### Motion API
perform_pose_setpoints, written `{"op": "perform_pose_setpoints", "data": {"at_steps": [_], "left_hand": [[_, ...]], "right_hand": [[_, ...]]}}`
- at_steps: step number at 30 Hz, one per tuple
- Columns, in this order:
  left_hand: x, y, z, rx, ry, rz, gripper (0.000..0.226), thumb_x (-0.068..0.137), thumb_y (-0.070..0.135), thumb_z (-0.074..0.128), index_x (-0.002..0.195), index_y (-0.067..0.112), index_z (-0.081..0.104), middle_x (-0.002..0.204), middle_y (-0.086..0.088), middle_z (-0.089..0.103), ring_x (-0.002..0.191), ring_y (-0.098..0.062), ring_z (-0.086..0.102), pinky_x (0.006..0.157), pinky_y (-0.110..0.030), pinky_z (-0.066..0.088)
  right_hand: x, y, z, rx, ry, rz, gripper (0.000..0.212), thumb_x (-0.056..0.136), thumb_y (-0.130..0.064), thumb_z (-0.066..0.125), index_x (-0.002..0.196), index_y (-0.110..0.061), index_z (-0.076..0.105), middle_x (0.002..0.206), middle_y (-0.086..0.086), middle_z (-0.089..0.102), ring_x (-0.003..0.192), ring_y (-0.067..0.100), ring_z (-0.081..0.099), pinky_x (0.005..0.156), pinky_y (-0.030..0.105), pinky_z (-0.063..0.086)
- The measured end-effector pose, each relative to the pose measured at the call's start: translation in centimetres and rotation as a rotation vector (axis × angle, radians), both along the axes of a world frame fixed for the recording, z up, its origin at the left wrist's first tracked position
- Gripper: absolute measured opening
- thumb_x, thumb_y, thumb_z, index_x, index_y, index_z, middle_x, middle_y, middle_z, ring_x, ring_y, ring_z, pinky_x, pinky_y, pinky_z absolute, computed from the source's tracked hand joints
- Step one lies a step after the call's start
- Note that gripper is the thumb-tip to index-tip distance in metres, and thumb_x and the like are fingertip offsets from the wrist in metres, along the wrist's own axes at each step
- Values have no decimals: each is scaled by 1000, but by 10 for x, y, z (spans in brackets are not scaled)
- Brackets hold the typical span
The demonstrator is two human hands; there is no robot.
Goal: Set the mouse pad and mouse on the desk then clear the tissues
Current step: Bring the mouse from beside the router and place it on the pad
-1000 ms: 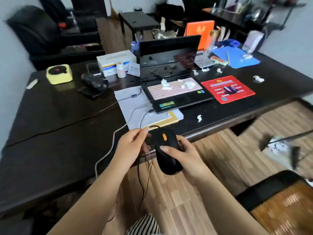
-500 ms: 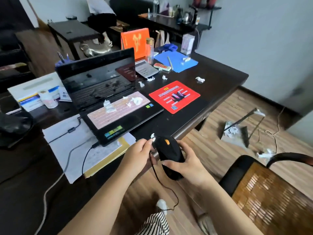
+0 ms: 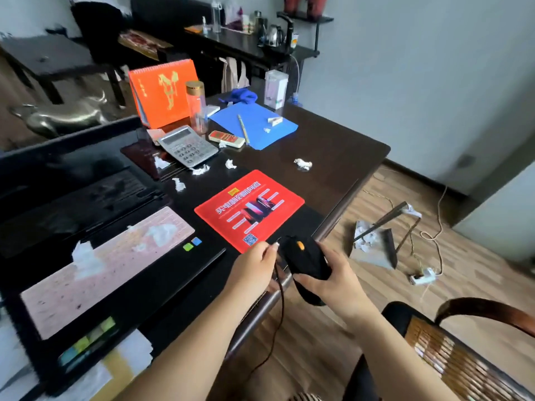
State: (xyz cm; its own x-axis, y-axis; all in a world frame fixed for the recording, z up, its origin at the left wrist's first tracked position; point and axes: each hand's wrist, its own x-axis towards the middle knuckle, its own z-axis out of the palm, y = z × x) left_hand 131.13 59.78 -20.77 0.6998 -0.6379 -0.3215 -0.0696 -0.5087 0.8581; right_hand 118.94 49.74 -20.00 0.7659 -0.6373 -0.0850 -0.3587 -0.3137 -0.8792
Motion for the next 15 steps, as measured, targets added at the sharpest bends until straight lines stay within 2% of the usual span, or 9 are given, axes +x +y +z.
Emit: {"op": "perform_pose_setpoints", "data": {"at_steps": [2, 5, 10, 12, 15], "left_hand": [[12, -23, -5, 12, 38, -7, 28, 96, 38, 37, 95, 17, 55, 96, -10, 68, 76, -24, 71, 72, -38, 60], [34, -49, -13, 46, 42, 13, 30, 96, 38, 38, 96, 14, 57, 96, -13, 70, 77, -25, 71, 68, -36, 60], [75, -86, -31, 82, 113, 212, 31, 94, 38, 42, 104, 13, 57, 94, -13, 68, 74, -30, 71, 65, -37, 60], [91, -102, -36, 108, 134, 328, 24, 94, 34, 44, 100, 15, 57, 84, -8, 67, 68, -29, 71, 60, -33, 58], [112, -119, -43, 202, 66, 437, 27, 94, 32, 46, 105, 13, 63, 90, -4, 67, 81, -26, 70, 75, -33, 55]], "right_hand": [[11, -23, -3, -22, 32, -9, 64, 58, -38, 72, 119, -27, 55, 111, 1, 58, 106, 17, 54, 94, 39, 47], [35, -55, -12, -43, 76, 4, 68, 60, -35, 75, 123, -23, 54, 114, 4, 59, 108, 19, 55, 96, 40, 45], [97, -111, -39, -11, 167, 180, 71, 54, -48, 71, 120, -26, 55, 111, 4, 62, 105, 19, 59, 93, 44, 49], [129, -137, -48, -14, 194, 298, 66, 60, -40, 76, 121, -25, 55, 112, 0, 60, 106, 17, 57, 94, 38, 47], [168, -167, -56, -68, 235, 446, 56, 71, -22, 78, 122, -19, 54, 104, -3, 54, 103, 15, 53, 81, 21, 39]]}}
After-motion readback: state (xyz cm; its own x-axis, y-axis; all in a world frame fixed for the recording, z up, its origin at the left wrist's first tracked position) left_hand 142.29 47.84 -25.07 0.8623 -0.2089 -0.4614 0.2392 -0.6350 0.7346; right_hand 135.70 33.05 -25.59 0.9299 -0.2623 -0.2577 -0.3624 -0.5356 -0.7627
